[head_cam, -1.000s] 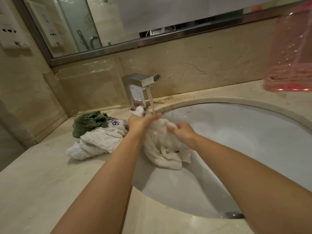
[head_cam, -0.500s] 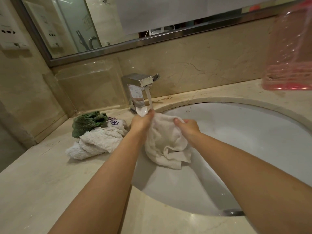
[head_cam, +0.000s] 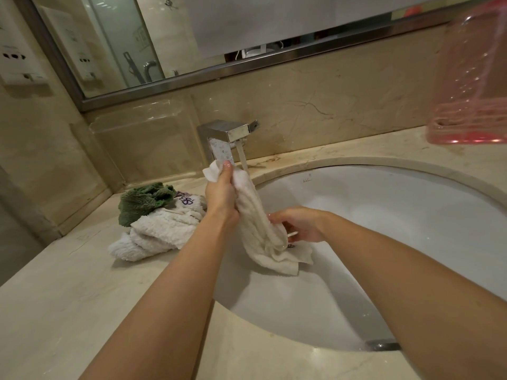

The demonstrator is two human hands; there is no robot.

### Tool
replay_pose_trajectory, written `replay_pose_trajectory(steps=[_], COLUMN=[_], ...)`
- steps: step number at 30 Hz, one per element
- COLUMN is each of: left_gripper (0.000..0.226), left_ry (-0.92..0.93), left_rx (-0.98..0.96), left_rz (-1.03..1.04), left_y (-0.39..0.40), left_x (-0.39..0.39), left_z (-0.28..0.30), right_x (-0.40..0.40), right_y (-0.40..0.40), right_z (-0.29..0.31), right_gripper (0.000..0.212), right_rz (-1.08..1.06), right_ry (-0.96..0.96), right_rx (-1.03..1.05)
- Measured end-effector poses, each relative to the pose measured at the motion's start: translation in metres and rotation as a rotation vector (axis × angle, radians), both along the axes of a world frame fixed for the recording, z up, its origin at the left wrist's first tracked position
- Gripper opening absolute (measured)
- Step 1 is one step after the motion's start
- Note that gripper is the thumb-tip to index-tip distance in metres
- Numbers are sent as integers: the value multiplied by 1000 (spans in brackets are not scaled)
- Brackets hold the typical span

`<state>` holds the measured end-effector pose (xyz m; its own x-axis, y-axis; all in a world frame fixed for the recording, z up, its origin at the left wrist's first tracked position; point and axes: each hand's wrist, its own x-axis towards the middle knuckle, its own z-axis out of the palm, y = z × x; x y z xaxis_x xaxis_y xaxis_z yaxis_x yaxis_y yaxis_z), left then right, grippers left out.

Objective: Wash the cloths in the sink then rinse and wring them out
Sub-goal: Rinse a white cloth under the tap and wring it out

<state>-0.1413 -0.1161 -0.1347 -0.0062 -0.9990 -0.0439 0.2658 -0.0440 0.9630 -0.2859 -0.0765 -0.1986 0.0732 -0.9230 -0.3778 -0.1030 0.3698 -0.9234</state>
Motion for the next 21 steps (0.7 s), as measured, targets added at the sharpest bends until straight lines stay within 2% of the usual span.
replay_pose_trajectory(steps=[4,7,9,14,17,19,21], left_gripper=[41,52,50,37,29,41,45], left_ry=[-90,-119,-212,-448,-374,-349,-362], left_rx=[24,88,148,158,160,198,245], left_rz=[53,-18,-75,-12,-35,-72,-166], left_y=[-2,-1,-1,-3,1,0,2], left_x=[-1,3,6,7,5,4,3], left_z=[-2,-5,-9,-14,-10,-9,-7], right_x=[4,6,7,7,4,3,4], right_y=[-10,-15,-15,-17,-19,-20,-19], right_z=[1,1,2,4,6,7,9], right_gripper=[27,19,24,27,29,27,26], right_rz=[-370,-516,-554,-633,-675,-682,-677], right_ry=[-84,-103,-121,-207,-265,-291,-308], right_rx=[-258,-341,-375,-405,-362,-333,-321])
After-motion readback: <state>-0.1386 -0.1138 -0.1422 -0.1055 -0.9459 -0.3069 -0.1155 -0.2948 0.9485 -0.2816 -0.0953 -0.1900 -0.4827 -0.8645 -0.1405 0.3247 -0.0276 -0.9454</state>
